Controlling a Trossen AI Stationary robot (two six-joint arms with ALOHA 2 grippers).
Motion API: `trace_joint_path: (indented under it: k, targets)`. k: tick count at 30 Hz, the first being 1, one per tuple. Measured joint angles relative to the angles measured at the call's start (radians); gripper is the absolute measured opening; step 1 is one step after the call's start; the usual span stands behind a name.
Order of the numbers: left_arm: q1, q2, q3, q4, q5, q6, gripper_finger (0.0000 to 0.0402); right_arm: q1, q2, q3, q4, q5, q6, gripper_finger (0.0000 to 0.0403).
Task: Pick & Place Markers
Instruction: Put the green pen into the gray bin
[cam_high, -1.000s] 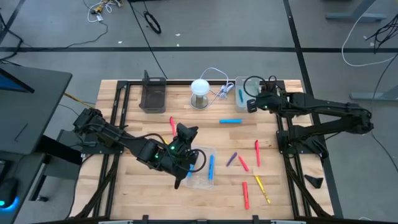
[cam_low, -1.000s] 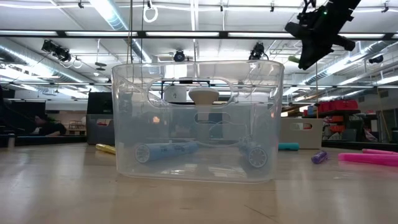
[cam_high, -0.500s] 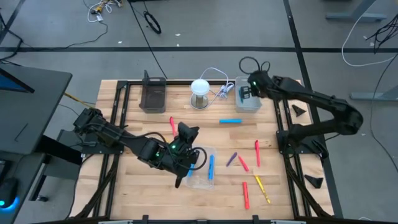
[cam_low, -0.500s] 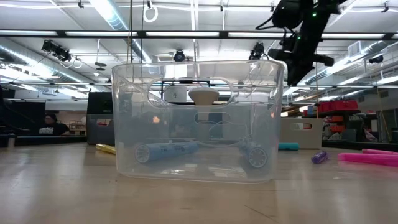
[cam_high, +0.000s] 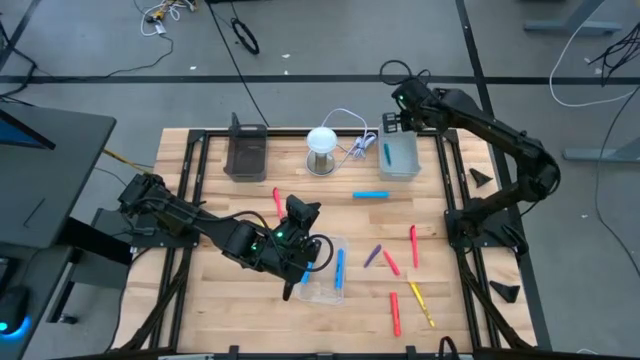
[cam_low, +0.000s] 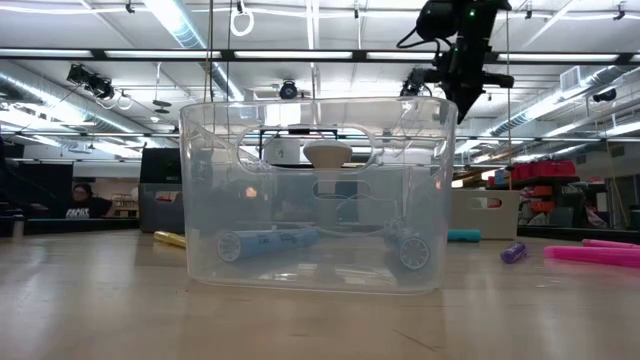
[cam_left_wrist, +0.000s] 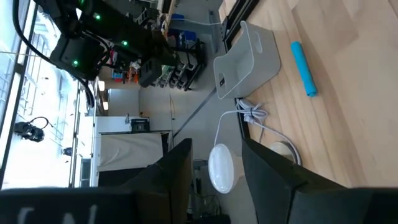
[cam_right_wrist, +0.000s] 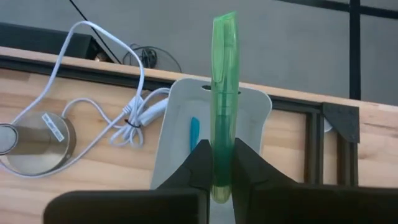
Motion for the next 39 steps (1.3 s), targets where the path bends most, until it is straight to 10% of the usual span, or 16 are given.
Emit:
trace_joint_path:
  k: [39]
  targets:
    - [0.011,0.0,0.0,0.004,0.035,0.003,0.0147,-0.097,0.318,-0.346,0.345,-0.186,-0.014,0.0031]
